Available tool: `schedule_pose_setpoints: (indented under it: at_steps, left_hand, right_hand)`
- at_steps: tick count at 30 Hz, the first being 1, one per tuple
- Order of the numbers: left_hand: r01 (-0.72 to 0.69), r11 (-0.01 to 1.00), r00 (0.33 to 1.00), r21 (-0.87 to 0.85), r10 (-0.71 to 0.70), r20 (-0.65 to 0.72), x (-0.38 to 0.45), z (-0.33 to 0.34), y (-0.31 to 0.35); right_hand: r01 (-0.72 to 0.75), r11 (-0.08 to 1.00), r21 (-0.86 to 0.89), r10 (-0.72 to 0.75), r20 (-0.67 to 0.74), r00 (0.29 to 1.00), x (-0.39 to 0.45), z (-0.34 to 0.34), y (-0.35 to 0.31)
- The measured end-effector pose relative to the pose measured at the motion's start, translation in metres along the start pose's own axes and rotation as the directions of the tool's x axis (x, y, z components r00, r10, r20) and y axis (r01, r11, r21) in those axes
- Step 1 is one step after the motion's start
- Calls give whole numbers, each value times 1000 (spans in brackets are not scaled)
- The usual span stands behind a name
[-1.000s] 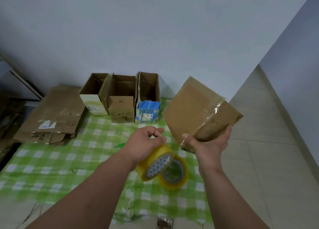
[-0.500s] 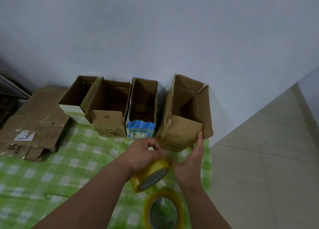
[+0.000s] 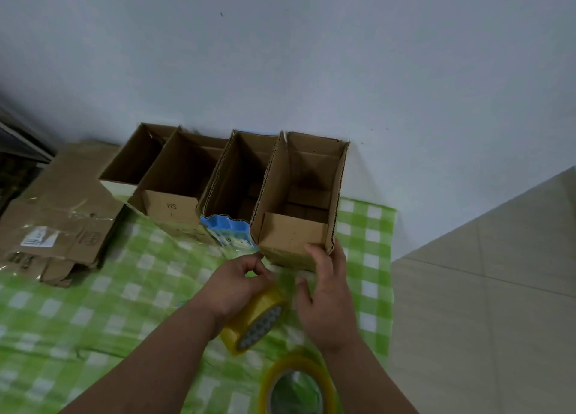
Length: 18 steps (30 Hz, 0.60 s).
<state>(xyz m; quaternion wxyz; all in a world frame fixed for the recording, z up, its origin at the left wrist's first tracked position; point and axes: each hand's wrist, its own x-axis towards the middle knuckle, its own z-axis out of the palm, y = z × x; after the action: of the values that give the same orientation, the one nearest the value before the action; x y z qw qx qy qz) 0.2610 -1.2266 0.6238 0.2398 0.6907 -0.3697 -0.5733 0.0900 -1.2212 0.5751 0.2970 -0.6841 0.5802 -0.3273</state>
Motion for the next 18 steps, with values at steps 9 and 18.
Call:
schedule_pose_setpoints:
  at_steps: [9, 18]
  left_hand:
    - [-42, 994, 997, -99, 36, -63, 3, -5, -3]
    - [-35, 997, 995, -74, 28, -96, 3, -10, -11]
  right_hand:
    - [29, 999, 32, -30, 4, 1000, 2, 8, -6]
    - [15, 998, -61, -7, 119, 993, 3, 10, -9]
